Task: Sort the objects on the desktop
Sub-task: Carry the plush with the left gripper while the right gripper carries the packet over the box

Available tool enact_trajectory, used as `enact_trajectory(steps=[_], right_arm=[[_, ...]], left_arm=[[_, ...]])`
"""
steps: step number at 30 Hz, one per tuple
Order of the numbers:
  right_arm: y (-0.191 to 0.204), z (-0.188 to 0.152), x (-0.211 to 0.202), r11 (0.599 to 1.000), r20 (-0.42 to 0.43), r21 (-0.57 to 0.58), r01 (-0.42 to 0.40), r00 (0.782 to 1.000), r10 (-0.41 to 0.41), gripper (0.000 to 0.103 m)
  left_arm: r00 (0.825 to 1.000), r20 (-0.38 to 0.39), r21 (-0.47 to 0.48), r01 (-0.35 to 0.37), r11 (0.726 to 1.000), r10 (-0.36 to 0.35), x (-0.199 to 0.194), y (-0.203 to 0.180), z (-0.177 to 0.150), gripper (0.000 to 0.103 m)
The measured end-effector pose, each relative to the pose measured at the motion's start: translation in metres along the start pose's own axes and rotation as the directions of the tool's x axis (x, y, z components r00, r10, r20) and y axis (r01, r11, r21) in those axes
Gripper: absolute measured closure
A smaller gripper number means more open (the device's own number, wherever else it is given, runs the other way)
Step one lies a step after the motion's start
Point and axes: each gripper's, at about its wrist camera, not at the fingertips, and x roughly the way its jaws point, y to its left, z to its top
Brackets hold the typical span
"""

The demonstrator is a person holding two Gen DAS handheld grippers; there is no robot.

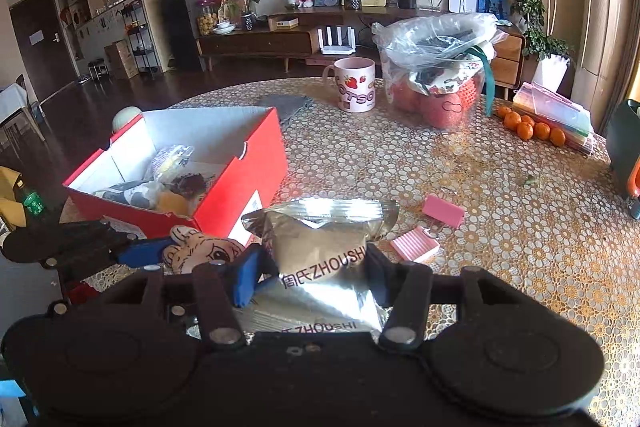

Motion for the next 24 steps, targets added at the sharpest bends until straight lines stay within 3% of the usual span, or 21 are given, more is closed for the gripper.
enact_trajectory(steps=[17,24], right_arm=[[0.068,0.026,0.017,0.990,-0.011,-0.114,-0.087,0.996,0.086,0.049],[0.090,0.036,0.035,0.982,-0.025,-0.157,-0.105,0.994,0.102,0.049]], left_arm=[[0.985,0.045,-0.072,-0.165,0.984,0.169,-0.032,0.101,0.009,0.055],[0.978,0.018,-0.083,-0.208,0.975,0.210,-0.029,0.143,0.012,0.055]])
